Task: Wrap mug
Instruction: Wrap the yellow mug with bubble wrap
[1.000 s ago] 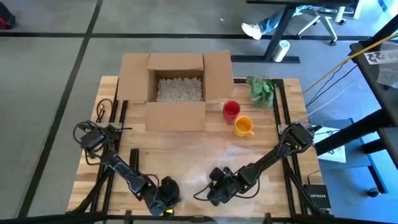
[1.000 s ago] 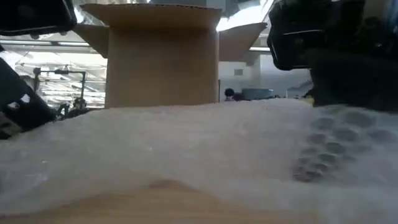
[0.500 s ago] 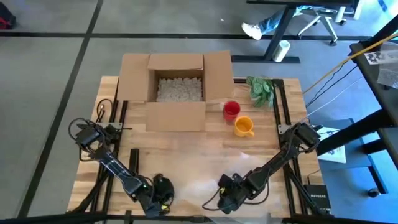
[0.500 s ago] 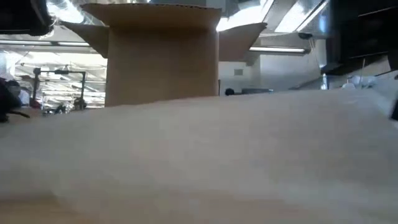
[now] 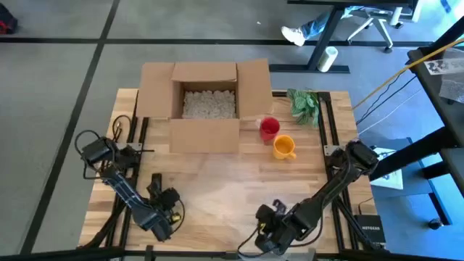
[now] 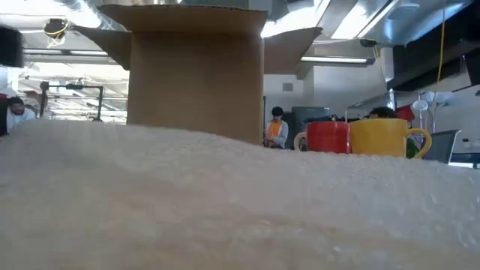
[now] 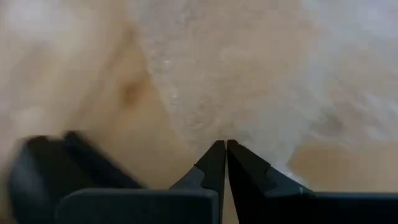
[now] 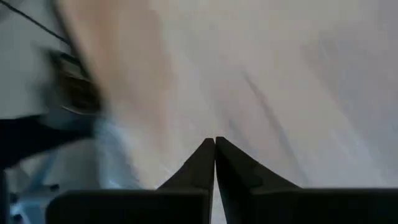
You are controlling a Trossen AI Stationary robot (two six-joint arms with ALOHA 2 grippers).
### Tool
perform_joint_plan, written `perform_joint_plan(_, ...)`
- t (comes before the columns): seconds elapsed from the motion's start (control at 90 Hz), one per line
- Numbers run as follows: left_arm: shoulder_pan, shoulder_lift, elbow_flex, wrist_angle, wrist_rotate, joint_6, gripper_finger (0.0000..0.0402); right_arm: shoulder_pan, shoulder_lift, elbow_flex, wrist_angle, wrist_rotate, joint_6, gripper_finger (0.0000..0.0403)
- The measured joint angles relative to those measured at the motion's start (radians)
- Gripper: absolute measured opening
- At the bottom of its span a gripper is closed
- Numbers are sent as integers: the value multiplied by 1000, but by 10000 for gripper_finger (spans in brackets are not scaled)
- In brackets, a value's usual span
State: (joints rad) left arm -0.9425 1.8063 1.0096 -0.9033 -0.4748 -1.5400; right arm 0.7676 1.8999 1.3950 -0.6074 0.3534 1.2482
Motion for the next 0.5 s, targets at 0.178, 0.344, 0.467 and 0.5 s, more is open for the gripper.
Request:
perform_joint_plan(0.178,-33,-46,9,15,-40,-54,0,-32,0,14,24,-9,-18,0)
perform_joint_plan(0.344,-72,-100,19,29,-186,-52,0,-26,16,14,30,-29,6,0)
perform_joint_plan(0.467,-82,-111,19,107,-355,40,0,-20,44,14,31,-48,37,0)
perform_joint_plan(0.5,-78,-111,20,134,-376,82,0,-19,53,14,33,-52,45,0)
